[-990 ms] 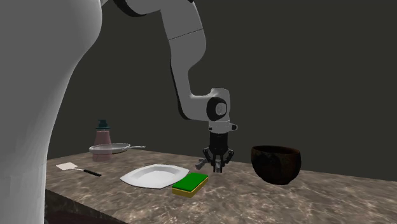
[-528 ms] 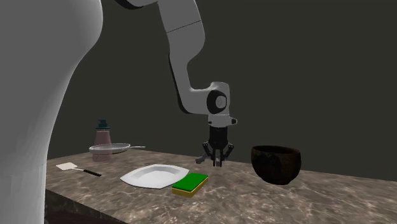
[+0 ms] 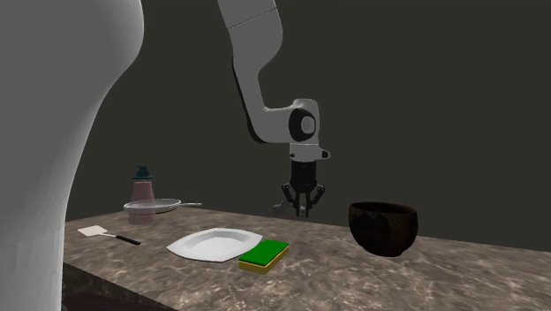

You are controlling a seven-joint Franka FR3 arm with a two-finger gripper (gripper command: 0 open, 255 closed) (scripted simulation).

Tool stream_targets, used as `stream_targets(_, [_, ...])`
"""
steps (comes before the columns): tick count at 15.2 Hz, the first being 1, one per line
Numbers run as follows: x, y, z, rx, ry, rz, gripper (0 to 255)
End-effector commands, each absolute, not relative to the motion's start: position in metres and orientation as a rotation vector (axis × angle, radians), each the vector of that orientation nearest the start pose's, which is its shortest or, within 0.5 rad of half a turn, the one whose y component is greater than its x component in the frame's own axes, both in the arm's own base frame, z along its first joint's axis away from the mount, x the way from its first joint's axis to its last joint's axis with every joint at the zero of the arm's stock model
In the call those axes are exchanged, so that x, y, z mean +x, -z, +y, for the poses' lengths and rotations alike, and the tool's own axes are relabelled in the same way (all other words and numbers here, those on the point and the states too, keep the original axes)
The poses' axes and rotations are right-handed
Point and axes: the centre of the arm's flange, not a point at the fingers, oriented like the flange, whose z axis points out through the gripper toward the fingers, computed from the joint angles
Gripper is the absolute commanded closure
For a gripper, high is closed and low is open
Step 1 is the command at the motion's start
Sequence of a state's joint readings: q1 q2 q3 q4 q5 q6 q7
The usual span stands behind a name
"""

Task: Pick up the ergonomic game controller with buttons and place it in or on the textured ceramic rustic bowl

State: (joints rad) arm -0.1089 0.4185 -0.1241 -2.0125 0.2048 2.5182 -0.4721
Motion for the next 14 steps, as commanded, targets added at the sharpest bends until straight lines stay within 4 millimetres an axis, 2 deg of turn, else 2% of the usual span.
stream_targets(1, [0.597, -0.264, -0.14, -3.093, 0.177, -0.141, 255])
stream_targets(14, [0.597, -0.333, -0.14, -3.093, 0.177, -0.141, 255])
